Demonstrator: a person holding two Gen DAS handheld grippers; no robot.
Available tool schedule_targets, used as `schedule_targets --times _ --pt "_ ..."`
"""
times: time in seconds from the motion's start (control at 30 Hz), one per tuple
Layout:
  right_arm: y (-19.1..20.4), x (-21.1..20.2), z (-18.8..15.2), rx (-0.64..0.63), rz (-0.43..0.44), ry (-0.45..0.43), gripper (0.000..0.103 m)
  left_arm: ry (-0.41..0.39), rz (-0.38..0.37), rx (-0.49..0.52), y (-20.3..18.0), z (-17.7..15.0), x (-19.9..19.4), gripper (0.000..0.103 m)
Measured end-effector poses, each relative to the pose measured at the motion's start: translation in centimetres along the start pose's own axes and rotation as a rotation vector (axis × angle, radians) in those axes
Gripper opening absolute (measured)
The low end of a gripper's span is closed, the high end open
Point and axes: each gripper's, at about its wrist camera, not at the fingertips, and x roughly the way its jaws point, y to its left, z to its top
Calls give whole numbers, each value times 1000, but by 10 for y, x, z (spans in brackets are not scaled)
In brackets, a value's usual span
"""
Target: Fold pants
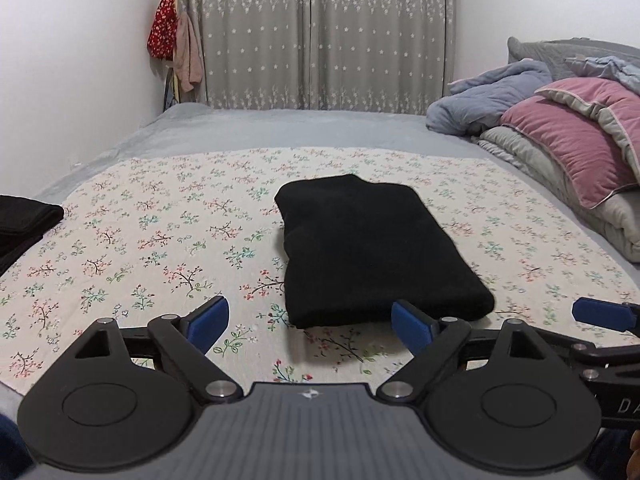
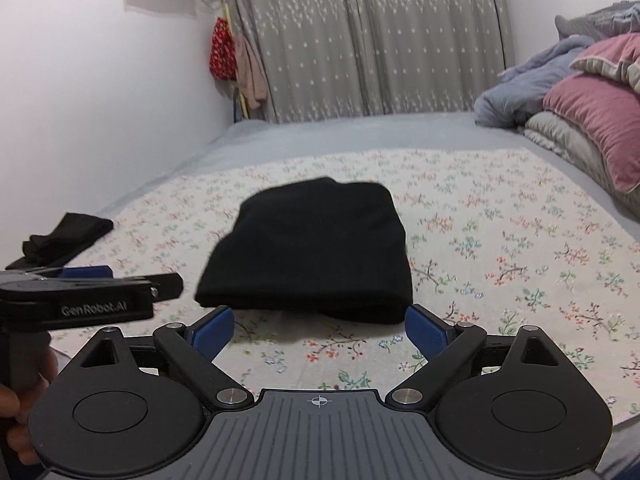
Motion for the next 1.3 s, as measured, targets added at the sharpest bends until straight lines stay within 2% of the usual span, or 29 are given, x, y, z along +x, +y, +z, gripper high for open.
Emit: schedule_targets --times 0.1,0.17,0.37,0.53,0.87,1.13,1.3 --pt "4 -14 1 0 4 -20 97 -27 -15 -5 -1 -4 -15 92" --pt "8 -23 1 -10 3 -36 102 -53 -16 -2 -2 -5 -23 96" --pt "16 -38 -1 -44 -22 -99 103 -104 8 26 -1 -14 -25 101" --pt "17 -31 -6 -53 -44 -134 103 -104 19 5 5 -26 -13 101" --pt "19 -9 -21 -96 -76 -109 103 -84 22 5 3 -33 2 101" --pt "19 -9 -21 -47 -75 -120 103 -58 53 -22 8 -36 8 101" --pt "21 -4 -23 -66 -112 -100 103 -56 57 -28 9 -37 8 101"
